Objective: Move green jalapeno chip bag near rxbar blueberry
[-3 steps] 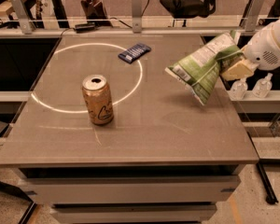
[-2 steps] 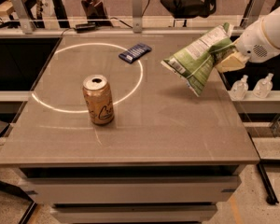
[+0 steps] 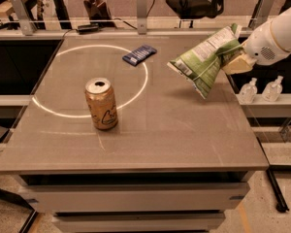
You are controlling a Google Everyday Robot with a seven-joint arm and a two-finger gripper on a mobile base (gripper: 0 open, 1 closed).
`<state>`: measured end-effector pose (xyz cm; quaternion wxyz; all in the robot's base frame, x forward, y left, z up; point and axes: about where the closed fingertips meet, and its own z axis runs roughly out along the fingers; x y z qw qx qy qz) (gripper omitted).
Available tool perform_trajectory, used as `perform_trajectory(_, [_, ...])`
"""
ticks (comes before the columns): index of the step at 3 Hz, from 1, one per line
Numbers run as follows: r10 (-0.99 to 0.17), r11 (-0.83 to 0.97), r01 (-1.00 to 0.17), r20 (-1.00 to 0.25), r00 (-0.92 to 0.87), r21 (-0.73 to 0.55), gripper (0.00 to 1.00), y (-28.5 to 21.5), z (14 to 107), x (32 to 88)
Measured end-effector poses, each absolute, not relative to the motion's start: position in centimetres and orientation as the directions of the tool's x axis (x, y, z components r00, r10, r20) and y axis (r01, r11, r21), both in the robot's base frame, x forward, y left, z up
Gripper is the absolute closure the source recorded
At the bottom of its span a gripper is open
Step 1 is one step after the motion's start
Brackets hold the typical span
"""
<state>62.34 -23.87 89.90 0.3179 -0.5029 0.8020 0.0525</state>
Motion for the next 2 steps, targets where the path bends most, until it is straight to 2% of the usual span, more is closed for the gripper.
perform_trajectory(2, [-0.774,0.517,-0.789,-0.574,-0.266,-0.332,1.0,-23.6,90.1,70.3])
